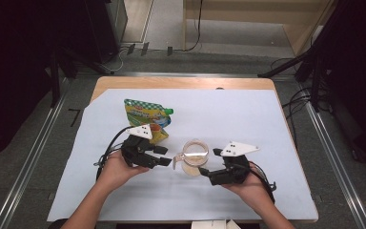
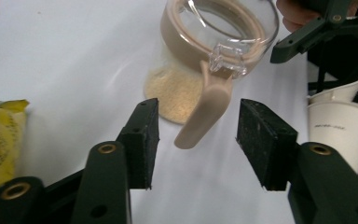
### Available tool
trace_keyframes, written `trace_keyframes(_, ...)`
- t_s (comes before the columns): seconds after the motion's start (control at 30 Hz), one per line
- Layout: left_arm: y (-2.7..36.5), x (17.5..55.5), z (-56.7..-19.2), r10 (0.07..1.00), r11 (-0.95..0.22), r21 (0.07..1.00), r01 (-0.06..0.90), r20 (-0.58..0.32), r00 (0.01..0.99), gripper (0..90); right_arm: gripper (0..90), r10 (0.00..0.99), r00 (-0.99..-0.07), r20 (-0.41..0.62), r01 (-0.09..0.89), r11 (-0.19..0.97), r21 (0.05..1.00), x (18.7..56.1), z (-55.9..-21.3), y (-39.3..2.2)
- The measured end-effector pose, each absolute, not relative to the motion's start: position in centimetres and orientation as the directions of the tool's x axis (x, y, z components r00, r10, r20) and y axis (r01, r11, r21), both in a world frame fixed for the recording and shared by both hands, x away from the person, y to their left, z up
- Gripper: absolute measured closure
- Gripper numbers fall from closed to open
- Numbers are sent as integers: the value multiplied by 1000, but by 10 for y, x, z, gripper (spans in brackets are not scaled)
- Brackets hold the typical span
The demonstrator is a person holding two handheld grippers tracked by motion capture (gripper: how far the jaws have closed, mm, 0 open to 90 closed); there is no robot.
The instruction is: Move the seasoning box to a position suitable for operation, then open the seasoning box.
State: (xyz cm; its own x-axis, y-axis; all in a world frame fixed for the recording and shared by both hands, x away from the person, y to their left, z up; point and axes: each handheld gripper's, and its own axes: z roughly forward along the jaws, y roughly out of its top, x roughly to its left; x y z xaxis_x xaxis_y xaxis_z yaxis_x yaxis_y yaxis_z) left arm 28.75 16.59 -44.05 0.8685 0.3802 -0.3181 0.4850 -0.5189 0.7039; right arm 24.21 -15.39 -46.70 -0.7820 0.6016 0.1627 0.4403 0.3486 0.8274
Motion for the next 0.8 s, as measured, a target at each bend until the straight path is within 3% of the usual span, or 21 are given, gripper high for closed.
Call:
trace_keyframes(0.2, 162, 286, -440, 378, -539, 704, 463, -290, 879, 622, 317, 618, -770, 162, 436, 323, 840, 233, -458, -174)
trace_keyframes(0.47, 157, 291, -443, 391, -555, 694, 459, -269, 880, 797, 350, 615, -778, 126, 411, 347, 843, 234, -458, -165)
trace_keyframes(0.8, 147, 294, -449, 423, -541, 694, 476, -264, 867, 851, 403, 611, -779, 144, 435, 361, 825, 241, -464, -161)
